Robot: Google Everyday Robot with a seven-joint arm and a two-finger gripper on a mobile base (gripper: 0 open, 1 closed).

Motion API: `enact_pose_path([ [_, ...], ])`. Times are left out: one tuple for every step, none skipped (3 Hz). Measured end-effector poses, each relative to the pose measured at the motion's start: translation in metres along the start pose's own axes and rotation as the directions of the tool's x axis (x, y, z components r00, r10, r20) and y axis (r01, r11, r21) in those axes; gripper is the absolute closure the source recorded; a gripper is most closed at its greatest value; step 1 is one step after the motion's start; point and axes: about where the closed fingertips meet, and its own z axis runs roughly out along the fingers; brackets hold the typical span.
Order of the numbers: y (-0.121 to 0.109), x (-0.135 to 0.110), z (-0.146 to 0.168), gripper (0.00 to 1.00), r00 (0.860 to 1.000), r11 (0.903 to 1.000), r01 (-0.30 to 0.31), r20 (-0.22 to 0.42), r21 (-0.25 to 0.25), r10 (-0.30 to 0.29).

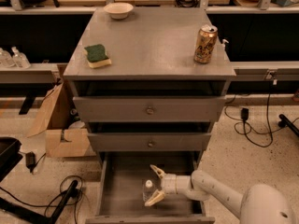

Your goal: Pick blue plastic bottle from bottom drawer and place on counter

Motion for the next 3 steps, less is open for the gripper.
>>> enact_pose_path([
  [0.007, 0.027, 0.012, 0.02, 0.999, 0.9991, -0.041, 0.004, -0.008, 0.041],
  [0.012, 0.040, 0.018, 0.23, 0.998, 0.9979, -0.063, 0.003, -0.014, 0.063],
  [0.019, 0.048, 0.029, 0.47, 0.997, 0.9967, -0.072, 0.000, -0.038, 0.072],
])
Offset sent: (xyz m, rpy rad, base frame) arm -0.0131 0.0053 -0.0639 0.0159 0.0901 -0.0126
